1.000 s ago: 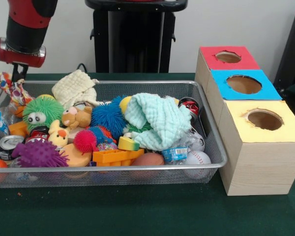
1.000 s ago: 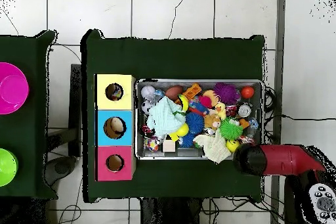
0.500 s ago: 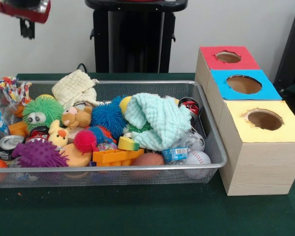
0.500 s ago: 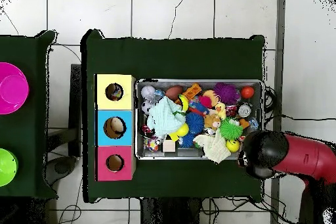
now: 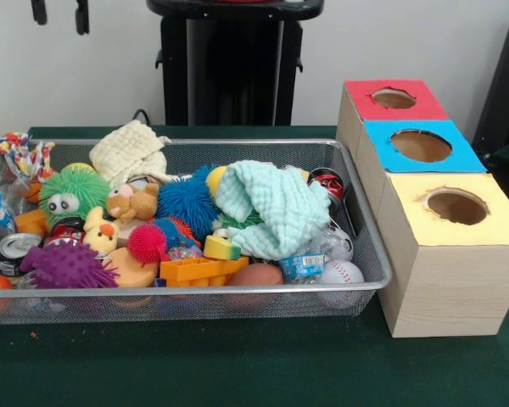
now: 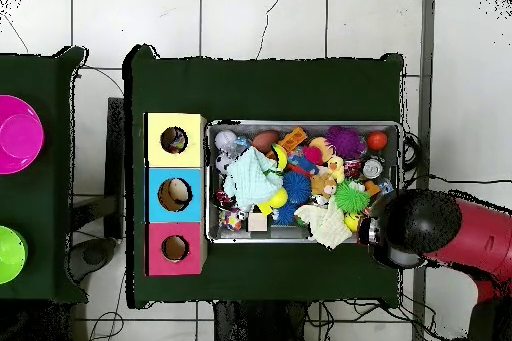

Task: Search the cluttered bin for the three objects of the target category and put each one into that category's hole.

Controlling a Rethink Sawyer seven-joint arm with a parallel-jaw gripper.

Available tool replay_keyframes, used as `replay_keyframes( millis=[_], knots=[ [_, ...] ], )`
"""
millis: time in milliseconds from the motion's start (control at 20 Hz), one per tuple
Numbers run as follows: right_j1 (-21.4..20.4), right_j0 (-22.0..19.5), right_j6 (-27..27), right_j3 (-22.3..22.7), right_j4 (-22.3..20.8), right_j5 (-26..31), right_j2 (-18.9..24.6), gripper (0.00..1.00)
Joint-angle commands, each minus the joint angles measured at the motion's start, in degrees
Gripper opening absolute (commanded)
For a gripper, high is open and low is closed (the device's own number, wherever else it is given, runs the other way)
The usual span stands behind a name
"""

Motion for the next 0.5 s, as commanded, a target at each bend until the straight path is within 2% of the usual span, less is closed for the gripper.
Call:
replay_keyframes(
  millis=[50, 200, 300, 500],
  knots=[
    [1.5, -3.3, -11.1, 7.4, -3.4, -12.5, 6.4, 1.00],
    [7.8, -6.2, -11.1, 6.8, -11.3, -23.4, 5.6, 1.00],
    [10.8, -7.8, -10.3, 6.9, -14.7, -28.7, 5.3, 1.00],
    [13.6, -9.3, -8.2, 7.3, -17.1, -32.1, 5.2, 1.00]
  ],
)
